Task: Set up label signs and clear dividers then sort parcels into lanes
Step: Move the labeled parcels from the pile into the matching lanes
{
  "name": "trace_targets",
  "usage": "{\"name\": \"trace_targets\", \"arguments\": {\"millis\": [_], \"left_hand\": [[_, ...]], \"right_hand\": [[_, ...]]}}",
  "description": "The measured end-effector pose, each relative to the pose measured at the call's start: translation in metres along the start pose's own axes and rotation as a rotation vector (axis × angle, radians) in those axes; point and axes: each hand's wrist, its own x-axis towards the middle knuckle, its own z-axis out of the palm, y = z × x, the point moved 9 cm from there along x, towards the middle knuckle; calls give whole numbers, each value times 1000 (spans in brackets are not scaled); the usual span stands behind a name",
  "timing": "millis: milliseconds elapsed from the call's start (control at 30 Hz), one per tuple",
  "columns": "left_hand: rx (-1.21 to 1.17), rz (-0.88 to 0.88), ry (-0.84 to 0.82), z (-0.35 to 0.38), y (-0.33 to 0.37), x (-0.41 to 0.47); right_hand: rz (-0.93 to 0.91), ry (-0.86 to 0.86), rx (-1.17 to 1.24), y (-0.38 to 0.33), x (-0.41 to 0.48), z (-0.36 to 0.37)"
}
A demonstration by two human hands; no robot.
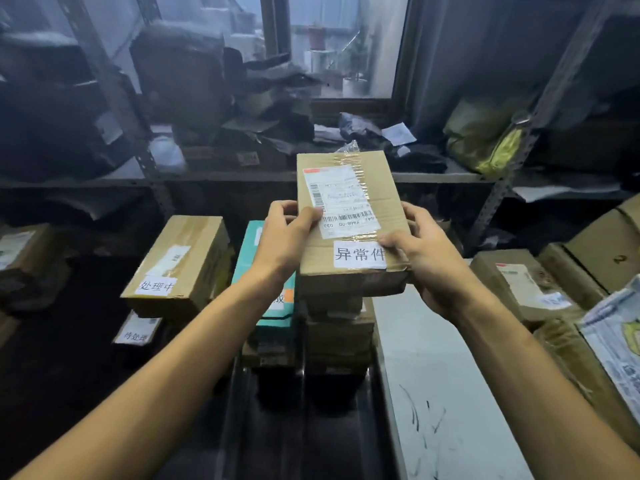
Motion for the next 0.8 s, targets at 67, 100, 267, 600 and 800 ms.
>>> {"name": "trace_targets", "arguments": {"millis": [67,100,267,600,800], "left_hand": [[14,-3,38,0,1,1],[18,-5,60,-2,1,2],[61,-13,125,-23,-1,15],[64,-33,50,-30,5,67],[44,-56,-7,-8,9,101]], "right_hand": [[-5,-35,-25,-1,9,-1],[-4,-52,-31,-1,13,1],[9,-111,-52,5,30,20],[5,-11,-34,-3,79,40],[14,101,-24,1,110,29]]}}
